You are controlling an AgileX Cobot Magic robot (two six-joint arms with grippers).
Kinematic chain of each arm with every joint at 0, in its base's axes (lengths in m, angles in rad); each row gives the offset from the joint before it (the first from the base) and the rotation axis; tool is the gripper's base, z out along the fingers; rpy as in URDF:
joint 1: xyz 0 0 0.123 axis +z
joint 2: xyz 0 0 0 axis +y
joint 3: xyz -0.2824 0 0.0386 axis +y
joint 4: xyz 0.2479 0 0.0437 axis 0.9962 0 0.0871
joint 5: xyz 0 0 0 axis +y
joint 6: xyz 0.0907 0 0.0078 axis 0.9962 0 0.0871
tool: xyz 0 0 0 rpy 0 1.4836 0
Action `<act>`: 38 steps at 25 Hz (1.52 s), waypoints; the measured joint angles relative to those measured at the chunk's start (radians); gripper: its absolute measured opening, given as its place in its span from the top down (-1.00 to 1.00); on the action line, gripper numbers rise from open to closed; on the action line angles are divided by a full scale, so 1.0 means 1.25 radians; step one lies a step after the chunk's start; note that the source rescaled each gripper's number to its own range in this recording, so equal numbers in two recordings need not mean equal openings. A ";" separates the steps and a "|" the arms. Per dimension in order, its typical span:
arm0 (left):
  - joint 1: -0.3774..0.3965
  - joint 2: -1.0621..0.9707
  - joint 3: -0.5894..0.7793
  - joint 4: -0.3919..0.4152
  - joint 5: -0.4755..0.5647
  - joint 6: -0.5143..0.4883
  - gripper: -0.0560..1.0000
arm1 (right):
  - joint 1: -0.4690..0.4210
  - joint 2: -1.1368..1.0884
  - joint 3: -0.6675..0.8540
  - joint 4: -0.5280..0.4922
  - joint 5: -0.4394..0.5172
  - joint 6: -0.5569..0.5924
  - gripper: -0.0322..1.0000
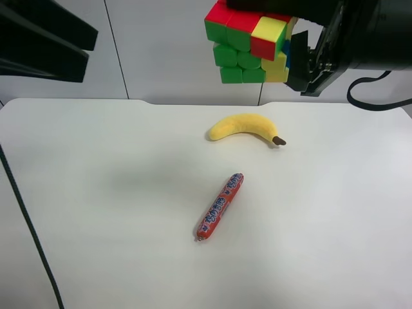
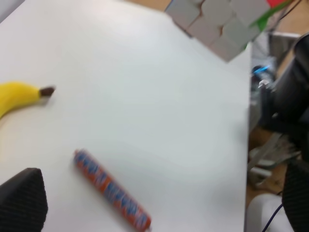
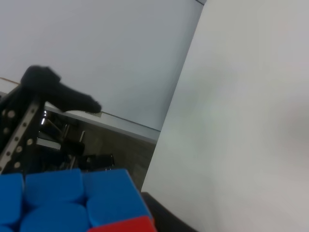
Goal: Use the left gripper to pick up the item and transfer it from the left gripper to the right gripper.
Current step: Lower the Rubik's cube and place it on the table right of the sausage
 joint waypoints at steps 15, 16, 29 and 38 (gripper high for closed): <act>0.147 -0.386 0.209 0.347 -0.128 -0.390 -0.97 | 0.000 0.000 0.000 -0.012 0.000 -0.001 0.94; 0.147 -0.417 0.244 0.372 -0.138 -0.421 -0.97 | 0.000 0.000 0.000 -0.015 0.000 -0.003 0.94; 0.147 -0.832 0.421 0.701 -0.108 -0.869 -0.97 | 0.000 0.000 0.000 -0.078 0.000 -0.004 0.94; 0.147 -0.925 0.444 0.805 -0.110 -0.984 -0.97 | 0.000 0.000 0.000 -0.085 -0.001 -0.005 0.94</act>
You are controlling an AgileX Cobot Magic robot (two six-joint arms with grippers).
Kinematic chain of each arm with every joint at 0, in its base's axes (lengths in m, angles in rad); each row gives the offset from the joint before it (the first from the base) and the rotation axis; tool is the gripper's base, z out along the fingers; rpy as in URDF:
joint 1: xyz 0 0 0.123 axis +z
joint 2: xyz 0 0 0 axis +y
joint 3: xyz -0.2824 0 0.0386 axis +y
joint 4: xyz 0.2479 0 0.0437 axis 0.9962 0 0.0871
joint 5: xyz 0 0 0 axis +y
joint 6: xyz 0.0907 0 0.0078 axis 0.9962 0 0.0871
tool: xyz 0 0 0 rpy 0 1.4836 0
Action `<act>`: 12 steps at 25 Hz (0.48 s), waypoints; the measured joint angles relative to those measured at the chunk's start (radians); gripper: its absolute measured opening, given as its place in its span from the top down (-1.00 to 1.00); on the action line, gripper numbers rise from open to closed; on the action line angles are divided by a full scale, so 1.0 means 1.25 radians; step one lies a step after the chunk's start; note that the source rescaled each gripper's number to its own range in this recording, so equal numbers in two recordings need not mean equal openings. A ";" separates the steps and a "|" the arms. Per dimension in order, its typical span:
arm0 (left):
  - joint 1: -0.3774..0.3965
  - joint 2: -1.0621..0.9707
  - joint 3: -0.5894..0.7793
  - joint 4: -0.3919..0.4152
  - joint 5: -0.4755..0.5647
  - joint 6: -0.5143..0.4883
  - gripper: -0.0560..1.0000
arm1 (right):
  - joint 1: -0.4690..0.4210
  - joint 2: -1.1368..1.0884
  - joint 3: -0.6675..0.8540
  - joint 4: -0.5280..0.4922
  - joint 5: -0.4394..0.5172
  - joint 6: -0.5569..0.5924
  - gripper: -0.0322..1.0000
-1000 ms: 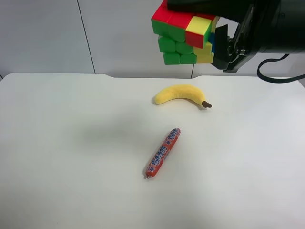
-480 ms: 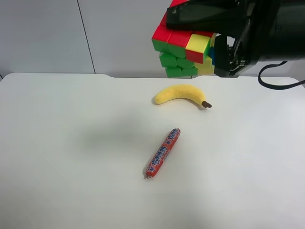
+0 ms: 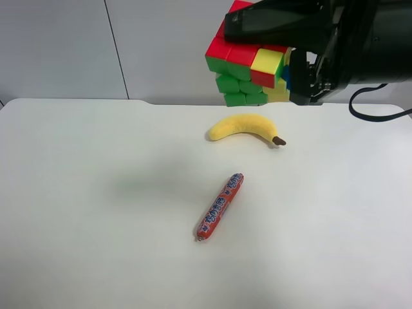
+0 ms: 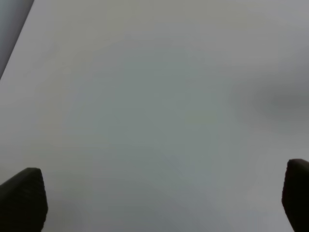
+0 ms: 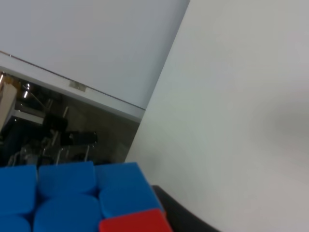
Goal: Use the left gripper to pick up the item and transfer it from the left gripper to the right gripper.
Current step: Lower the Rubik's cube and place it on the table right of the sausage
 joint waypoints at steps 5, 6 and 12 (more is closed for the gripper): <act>0.000 0.000 0.002 0.005 -0.007 -0.009 -0.97 | 0.000 0.000 0.000 -0.021 -0.002 -0.001 0.94; 0.000 0.000 0.002 0.005 -0.007 -0.010 -0.97 | 0.000 0.000 0.000 -0.026 0.000 -0.002 0.94; 0.000 0.000 0.002 0.007 -0.007 -0.010 -0.97 | 0.000 0.000 0.000 -0.069 0.000 -0.008 0.94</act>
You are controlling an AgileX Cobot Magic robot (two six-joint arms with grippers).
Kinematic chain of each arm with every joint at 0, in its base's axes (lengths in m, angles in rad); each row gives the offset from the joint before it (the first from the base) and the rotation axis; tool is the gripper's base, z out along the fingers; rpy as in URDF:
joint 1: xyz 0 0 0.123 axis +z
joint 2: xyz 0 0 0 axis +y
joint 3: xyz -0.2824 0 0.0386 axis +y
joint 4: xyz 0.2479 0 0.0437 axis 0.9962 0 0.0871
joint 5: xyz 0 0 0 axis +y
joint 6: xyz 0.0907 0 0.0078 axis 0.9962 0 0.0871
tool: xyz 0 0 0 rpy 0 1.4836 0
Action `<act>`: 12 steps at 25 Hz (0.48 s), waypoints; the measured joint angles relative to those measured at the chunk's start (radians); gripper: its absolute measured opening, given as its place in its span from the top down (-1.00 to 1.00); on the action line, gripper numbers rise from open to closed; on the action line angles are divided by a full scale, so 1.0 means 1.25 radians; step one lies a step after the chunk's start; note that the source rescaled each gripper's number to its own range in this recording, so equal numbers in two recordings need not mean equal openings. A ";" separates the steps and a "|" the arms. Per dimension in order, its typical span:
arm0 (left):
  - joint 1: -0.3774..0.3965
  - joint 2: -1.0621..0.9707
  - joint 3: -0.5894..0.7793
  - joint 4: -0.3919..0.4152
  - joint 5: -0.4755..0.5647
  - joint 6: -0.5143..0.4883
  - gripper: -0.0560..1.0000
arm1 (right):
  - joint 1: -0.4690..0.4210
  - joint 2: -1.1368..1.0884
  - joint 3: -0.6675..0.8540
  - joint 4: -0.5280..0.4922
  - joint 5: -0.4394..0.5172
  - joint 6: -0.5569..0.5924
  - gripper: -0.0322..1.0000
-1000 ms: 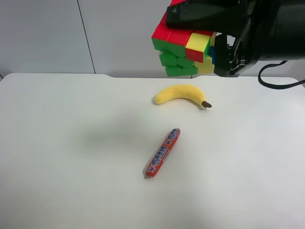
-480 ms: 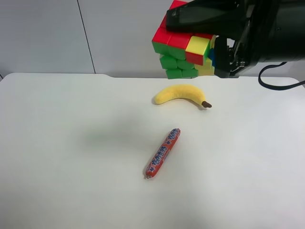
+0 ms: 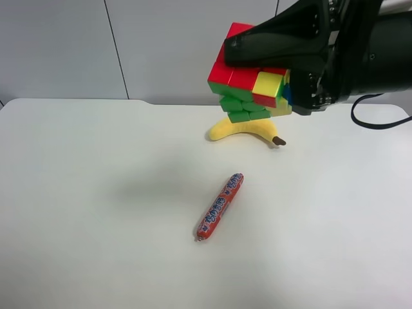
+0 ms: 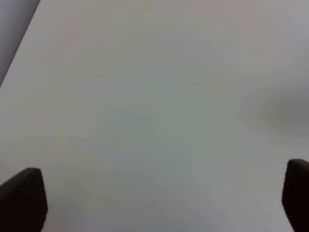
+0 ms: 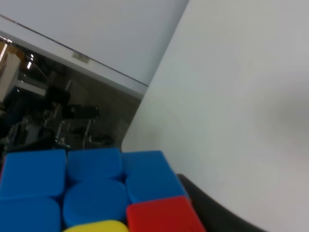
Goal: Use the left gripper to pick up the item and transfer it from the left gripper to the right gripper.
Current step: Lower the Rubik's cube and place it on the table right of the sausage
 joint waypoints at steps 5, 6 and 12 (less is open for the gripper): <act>0.000 0.000 0.000 0.000 0.000 -0.001 -0.98 | 0.000 0.000 0.000 -0.041 0.000 0.000 0.94; 0.000 0.000 0.000 0.000 0.000 -0.001 -0.98 | 0.000 0.000 0.000 -0.046 0.001 0.002 0.94; 0.000 0.000 0.000 0.000 0.000 -0.001 -0.98 | 0.000 0.000 0.000 -0.064 0.001 0.015 0.94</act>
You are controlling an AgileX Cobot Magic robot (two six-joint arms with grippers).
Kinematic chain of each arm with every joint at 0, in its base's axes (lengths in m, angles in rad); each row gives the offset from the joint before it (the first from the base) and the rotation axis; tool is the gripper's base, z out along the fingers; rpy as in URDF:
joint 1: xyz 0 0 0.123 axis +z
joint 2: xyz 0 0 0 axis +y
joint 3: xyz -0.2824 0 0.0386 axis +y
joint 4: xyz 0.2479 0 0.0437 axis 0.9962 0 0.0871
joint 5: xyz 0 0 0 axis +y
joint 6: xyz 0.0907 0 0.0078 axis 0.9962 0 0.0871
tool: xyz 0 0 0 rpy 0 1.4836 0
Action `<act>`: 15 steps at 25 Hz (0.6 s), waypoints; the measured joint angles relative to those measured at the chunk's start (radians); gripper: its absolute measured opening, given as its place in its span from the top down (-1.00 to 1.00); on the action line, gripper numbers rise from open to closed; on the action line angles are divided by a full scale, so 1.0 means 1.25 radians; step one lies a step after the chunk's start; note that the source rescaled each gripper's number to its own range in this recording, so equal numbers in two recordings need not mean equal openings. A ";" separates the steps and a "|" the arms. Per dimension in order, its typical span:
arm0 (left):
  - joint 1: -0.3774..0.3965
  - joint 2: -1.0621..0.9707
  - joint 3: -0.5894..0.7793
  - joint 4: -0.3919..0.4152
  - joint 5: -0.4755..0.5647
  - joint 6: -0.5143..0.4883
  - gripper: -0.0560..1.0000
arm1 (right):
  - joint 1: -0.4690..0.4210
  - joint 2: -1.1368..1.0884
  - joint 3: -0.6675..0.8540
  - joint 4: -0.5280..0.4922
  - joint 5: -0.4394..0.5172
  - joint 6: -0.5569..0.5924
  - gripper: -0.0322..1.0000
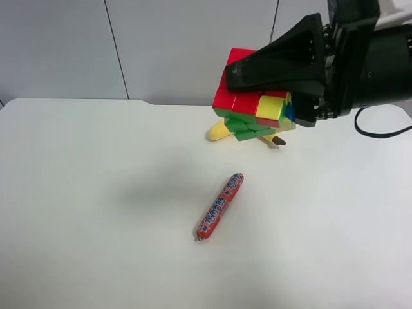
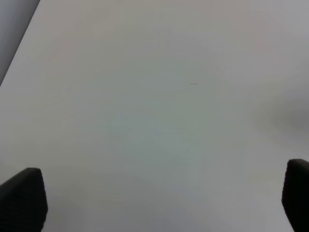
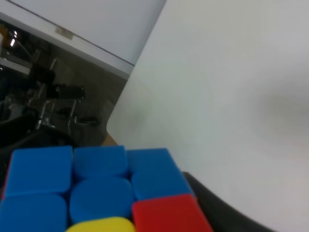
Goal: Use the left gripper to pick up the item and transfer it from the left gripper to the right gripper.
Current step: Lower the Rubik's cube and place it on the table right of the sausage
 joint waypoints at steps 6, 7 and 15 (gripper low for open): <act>0.000 0.000 0.000 0.000 0.000 0.000 -0.98 | 0.000 0.000 0.000 0.000 0.000 0.000 0.94; 0.000 0.000 0.000 0.000 0.000 0.000 -0.98 | 0.000 0.000 0.000 0.000 0.000 0.000 0.94; 0.000 0.000 0.000 0.000 0.000 0.000 -0.98 | 0.000 0.000 0.000 0.000 -0.004 0.000 0.94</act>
